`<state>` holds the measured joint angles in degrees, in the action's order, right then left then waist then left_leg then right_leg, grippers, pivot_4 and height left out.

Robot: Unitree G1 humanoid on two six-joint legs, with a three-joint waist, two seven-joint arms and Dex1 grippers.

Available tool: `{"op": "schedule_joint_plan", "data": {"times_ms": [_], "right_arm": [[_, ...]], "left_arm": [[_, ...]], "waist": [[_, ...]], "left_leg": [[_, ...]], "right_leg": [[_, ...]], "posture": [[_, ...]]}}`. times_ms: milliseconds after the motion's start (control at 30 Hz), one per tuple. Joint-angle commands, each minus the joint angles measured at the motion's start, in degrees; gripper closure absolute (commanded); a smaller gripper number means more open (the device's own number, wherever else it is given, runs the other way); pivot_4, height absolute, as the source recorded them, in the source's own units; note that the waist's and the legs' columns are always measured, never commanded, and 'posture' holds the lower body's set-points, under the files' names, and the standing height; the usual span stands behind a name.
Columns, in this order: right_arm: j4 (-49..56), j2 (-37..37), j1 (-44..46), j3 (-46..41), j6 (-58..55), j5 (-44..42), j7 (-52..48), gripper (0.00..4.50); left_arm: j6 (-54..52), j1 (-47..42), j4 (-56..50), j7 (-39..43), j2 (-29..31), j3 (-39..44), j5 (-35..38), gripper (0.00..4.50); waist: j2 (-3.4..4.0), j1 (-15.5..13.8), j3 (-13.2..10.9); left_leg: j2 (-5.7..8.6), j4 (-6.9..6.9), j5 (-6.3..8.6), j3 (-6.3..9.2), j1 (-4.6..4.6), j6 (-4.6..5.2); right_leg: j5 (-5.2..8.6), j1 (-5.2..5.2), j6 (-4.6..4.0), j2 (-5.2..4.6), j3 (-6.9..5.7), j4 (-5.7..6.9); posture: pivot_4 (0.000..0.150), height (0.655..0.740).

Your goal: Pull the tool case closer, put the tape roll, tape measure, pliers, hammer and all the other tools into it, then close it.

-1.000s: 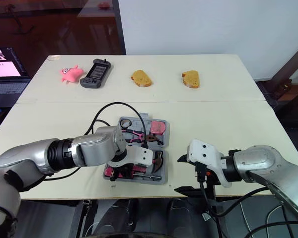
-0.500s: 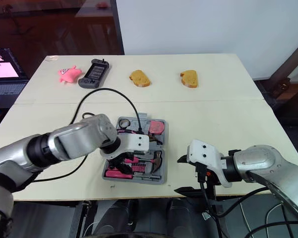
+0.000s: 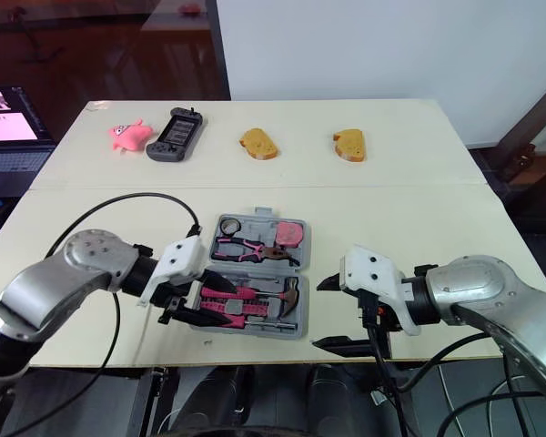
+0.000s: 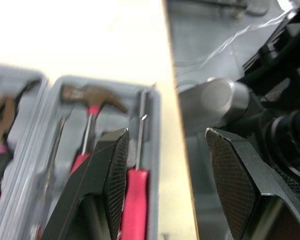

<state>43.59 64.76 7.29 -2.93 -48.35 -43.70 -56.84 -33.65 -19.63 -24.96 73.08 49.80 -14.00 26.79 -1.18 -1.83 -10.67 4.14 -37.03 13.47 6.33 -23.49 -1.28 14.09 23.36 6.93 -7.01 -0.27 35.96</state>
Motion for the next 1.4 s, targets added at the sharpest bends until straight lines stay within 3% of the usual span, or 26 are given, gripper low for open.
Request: {"op": "schedule_joint_plan", "data": {"times_ms": [33, 100, 133, 433, 800, 1000, 1233, 1400], "right_arm": [[0.9, -0.4, 1.2, -0.2, 0.0, -0.8, 0.0, 0.00], [0.9, -0.5, 1.5, -0.2, -0.1, -1.0, 0.3, 0.00], [1.0, -0.5, 1.5, -0.3, -0.1, -1.0, 0.3, 0.00], [0.7, -0.4, -0.3, -2.7, 0.1, -1.4, 0.8, 0.00], [0.4, -0.4, -1.4, -3.8, 0.6, -0.6, 1.0, 0.00], [0.4, -1.1, -3.5, -4.7, 2.0, -0.1, 1.2, 0.00], [-0.5, -3.8, -6.9, -6.0, 6.3, 1.4, 1.0, 0.00], [-1.8, -4.8, -8.5, -5.7, 8.9, 3.4, 0.3, 0.00]], "left_arm": [[8.5, 3.5, 4.3, 2.5, -1.9, 2.7, 0.4, 3.19], [15.1, 5.0, 7.7, 2.5, -3.2, 1.8, -3.2, 4.25], [17.8, 5.4, 9.5, 2.1, -4.1, 1.4, -4.7, 4.39], [34.4, 7.2, 21.3, 1.4, -9.6, -2.7, -14.4, 4.39], [40.5, 6.1, 29.9, -1.8, -14.3, -6.9, -22.3, 4.39], [43.7, 6.7, 34.1, -2.6, -13.8, -9.3, -26.8, 4.39], [46.0, 7.3, 35.4, -2.7, -13.2, -10.2, -27.7, 4.39], [42.5, 6.0, 33.1, -3.0, -13.8, -8.1, -24.3, 4.39]], "waist": [[0.03, -0.3, 0.0], [0.03, -0.4, 0.0], [0.07, -0.5, 0.0], [0.14, -0.4, 0.0], [0.16, -0.4, 0.0], [0.28, -0.5, 0.1], [0.53, -0.4, 0.2], [0.61, -0.4, 0.3]], "left_leg": [[-0.01, 0.00, 0.00, -0.03, 0.01, 0.00], [-0.02, 0.02, 0.01, -0.04, 0.00, 0.02], [-0.02, 0.03, 0.01, -0.04, -0.01, 0.02], [-0.03, 0.05, 0.02, -0.06, -0.02, 0.02], [-0.03, 0.05, 0.02, -0.06, -0.02, 0.02], [-0.03, 0.05, 0.02, -0.06, 0.00, 0.02], [-0.03, 0.07, 0.02, -0.06, 0.08, 0.03], [-0.03, 0.07, 0.02, -0.06, 0.08, 0.03]], "right_leg": [[-0.01, 0.00, -0.01, -0.01, 0.00, -0.02], [-0.01, 0.03, -0.01, -0.01, 0.00, -0.02], [-0.01, 0.05, -0.01, -0.01, 0.00, -0.03], [-0.02, 0.07, 0.00, -0.01, 0.00, -0.05], [-0.04, 0.07, 0.04, 0.00, -0.01, -0.04], [-0.04, 0.04, 0.05, 0.00, -0.01, -0.04], [-0.03, -0.03, 0.06, 0.00, -0.01, -0.06], [-0.03, -0.03, 0.06, 0.01, -0.01, -0.06]], "posture": [[0.150, 0.7400], [0.150, 0.7400], [0.150, 0.7400], [0.150, 0.7400], [0.150, 0.7400], [0.150, 0.7400], [0.150, 0.7400], [0.150, 0.7400]]}}
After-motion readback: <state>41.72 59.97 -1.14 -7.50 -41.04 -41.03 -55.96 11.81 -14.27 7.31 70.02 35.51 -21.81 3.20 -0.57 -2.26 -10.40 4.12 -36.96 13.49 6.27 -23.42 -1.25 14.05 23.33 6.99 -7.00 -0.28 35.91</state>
